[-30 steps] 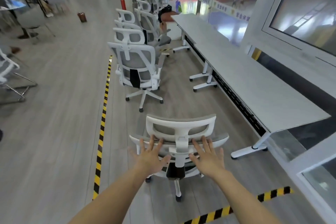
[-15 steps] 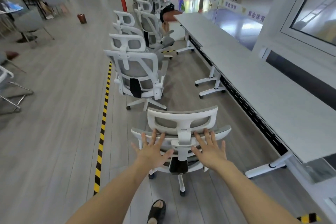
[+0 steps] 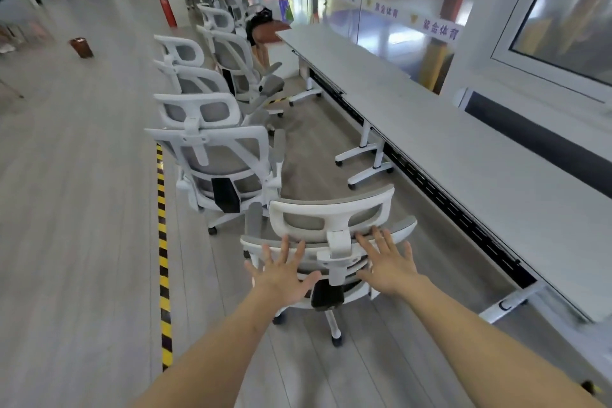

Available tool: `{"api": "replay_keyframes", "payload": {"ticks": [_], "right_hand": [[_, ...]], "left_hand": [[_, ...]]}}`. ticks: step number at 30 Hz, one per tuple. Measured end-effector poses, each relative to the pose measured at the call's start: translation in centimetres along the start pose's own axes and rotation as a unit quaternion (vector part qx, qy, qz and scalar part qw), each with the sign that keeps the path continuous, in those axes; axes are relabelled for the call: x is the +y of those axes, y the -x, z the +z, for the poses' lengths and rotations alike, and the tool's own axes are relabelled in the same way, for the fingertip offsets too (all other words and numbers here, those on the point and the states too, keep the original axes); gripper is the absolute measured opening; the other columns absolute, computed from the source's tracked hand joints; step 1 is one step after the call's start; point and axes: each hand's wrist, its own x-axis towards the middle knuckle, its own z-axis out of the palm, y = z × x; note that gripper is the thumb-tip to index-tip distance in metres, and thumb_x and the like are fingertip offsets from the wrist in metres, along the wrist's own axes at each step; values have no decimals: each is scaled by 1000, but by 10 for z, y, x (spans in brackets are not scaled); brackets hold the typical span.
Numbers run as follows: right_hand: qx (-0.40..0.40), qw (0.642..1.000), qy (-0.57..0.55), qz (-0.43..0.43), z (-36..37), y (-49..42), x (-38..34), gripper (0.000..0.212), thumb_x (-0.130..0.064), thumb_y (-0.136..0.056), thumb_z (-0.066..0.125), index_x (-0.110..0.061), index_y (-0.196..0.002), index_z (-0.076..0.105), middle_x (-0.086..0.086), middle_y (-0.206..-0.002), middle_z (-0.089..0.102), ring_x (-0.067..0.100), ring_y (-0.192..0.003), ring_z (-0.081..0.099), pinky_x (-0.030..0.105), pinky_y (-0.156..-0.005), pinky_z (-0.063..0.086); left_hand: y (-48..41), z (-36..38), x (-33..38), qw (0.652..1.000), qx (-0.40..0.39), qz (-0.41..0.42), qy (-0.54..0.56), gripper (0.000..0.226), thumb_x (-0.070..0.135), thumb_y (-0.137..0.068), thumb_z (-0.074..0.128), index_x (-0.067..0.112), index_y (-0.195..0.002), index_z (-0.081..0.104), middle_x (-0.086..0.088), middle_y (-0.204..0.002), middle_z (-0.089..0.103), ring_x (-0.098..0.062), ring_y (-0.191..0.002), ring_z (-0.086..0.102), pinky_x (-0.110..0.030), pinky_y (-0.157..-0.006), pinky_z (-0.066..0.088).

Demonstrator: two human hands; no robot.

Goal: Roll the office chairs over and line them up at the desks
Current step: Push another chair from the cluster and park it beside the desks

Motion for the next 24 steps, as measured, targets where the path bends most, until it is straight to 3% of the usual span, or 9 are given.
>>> {"api": "replay_keyframes", "payload": {"ticks": [6,10,12,18,24], "right_hand": [[17,999,-41,-4,-13,-13,-10,83,-52,-99,47,-44,-160,-10,-5,-168,-26,20,-155,-22,59,-125,7],[69,993,-96,17,-18,13,2,66,-47,-102,43,-32,-162,19,3,-172,2,24,-158,4,49,-121,24],[101,987,-119,40,-15,35,18,63,-47,-101,44,-31,-159,27,5,-171,13,25,-157,12,48,-119,31],[150,968,-123,158,10,162,114,54,-45,-104,45,-28,-155,38,5,-169,20,24,-156,16,46,-119,32],[206,905,-166,332,77,385,222,47,-47,-105,41,-33,-150,43,-2,-165,29,22,-151,27,45,-116,36]], "left_hand": [[-15,-22,-10,1000,8,15,-7,72,77,-99,15,51,-159,-16,5,-171,-26,-38,-157,-20,-75,-117,-5],[0,-23,17,988,132,71,22,63,64,-105,27,43,-163,14,-2,-175,7,-31,-160,-1,-63,-124,11],[11,-22,45,979,172,112,-5,61,60,-106,29,38,-162,20,-2,-173,16,-29,-160,8,-58,-125,16],[53,-3,184,951,161,249,-88,62,51,-105,35,24,-160,28,-7,-165,32,-33,-153,24,-56,-118,29],[158,80,371,894,118,409,-139,61,52,-106,38,27,-160,29,-3,-159,42,-26,-148,37,-46,-113,37]]}}
